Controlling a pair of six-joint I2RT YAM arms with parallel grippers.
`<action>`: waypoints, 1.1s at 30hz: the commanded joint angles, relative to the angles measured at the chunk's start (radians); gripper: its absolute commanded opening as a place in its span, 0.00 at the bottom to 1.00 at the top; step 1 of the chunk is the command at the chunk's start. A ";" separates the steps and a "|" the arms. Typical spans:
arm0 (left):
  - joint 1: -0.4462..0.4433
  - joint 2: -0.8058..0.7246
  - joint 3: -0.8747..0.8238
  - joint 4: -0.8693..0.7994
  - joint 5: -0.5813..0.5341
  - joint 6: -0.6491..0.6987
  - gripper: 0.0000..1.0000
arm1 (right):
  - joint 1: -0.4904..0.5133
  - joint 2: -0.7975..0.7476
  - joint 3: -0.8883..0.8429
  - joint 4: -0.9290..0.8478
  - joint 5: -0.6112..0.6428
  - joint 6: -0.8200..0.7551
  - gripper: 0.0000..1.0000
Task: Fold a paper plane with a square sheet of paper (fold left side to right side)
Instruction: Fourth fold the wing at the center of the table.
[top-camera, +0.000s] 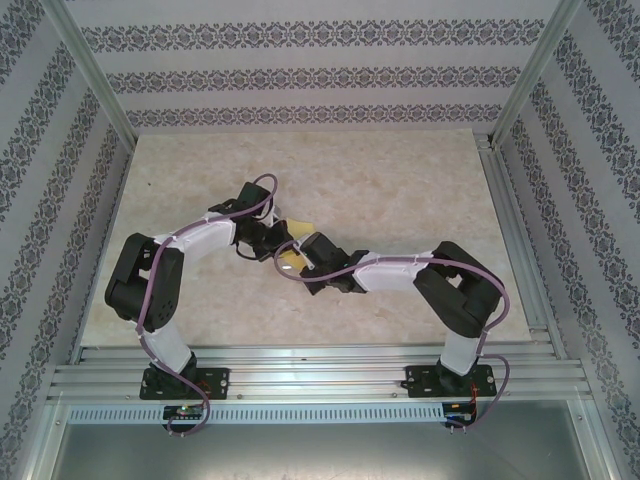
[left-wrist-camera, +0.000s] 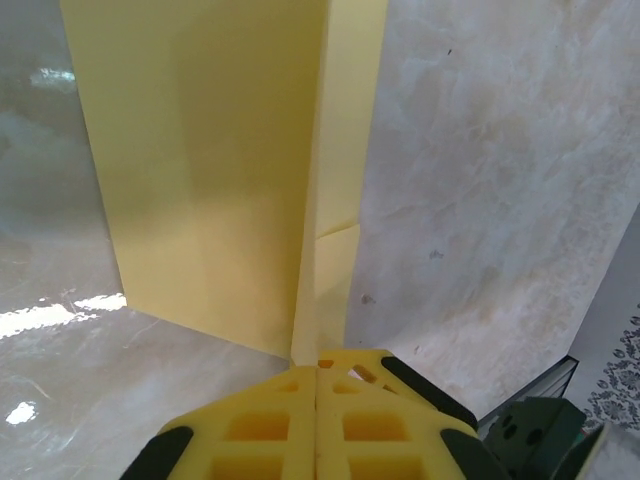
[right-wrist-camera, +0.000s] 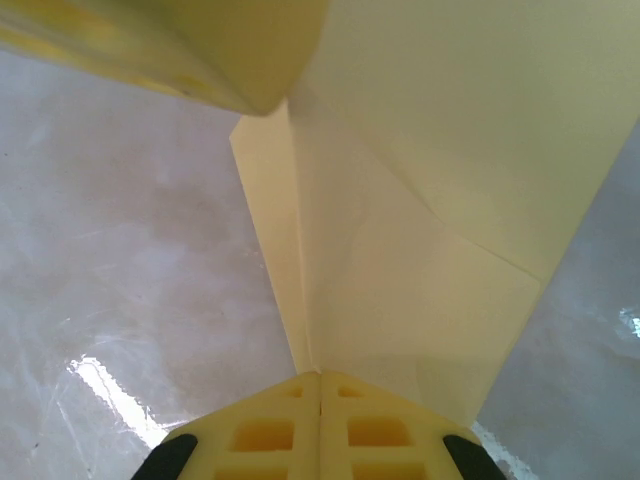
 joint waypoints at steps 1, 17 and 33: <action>-0.004 -0.026 0.055 -0.022 -0.004 0.037 0.28 | -0.046 -0.031 -0.039 0.048 -0.146 0.036 0.00; 0.034 -0.058 -0.023 0.098 -0.016 0.041 0.22 | -0.155 -0.040 -0.065 0.112 -0.355 0.079 0.00; 0.004 0.102 -0.049 0.199 0.023 0.013 0.03 | -0.168 -0.028 -0.059 0.101 -0.372 0.085 0.00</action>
